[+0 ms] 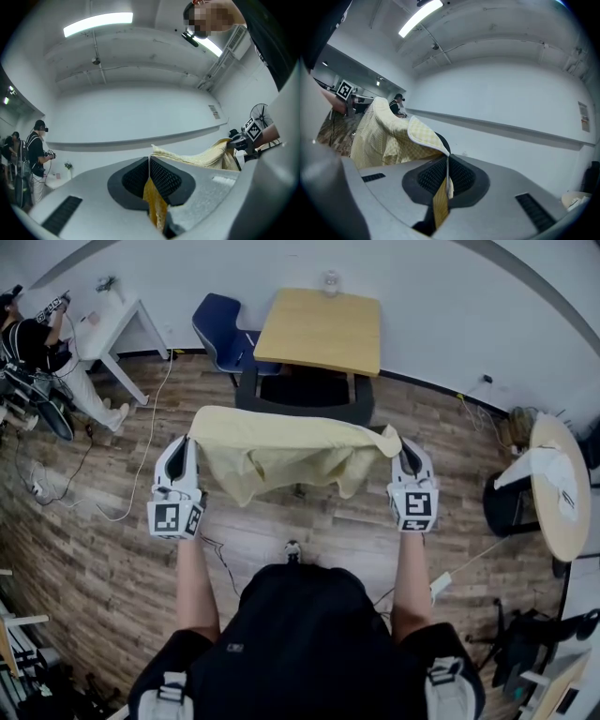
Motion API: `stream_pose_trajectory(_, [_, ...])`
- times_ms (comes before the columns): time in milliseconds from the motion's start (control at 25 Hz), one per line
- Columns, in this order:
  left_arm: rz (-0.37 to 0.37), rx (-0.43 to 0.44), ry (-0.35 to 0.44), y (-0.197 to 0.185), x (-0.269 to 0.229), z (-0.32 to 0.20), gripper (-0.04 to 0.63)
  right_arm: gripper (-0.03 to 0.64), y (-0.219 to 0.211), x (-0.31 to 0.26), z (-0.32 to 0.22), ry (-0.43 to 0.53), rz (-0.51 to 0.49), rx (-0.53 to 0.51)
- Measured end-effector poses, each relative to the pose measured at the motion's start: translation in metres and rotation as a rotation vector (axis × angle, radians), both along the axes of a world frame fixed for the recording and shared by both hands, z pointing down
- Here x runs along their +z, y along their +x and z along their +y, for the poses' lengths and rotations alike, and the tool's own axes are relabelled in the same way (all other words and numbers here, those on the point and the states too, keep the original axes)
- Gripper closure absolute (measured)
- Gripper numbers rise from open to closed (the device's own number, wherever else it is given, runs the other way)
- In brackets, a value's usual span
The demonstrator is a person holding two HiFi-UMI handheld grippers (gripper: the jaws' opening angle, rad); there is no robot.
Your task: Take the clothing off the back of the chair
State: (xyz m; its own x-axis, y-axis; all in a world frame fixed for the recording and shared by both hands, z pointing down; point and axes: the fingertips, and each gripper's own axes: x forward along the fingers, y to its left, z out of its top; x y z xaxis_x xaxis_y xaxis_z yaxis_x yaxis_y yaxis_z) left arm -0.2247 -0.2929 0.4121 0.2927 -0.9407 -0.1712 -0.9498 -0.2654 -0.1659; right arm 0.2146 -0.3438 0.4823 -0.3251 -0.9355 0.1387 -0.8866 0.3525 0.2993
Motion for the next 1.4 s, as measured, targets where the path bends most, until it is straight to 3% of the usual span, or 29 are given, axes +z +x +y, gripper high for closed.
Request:
stream_pose_trajectory(840, [0.014, -0.062, -0.016, 0.017, 0.007, 0.057, 0.584, 0.612, 0.012, 0.007, 0.034, -0.012, -0.015, -0.058])
stream_pose_trajectory(1400, [-0.004, -0.08, -0.086, 0.031, 0.03, 0.081, 0.584, 0.612, 0.021, 0.028, 0.054, -0.041, -0.03, -0.071])
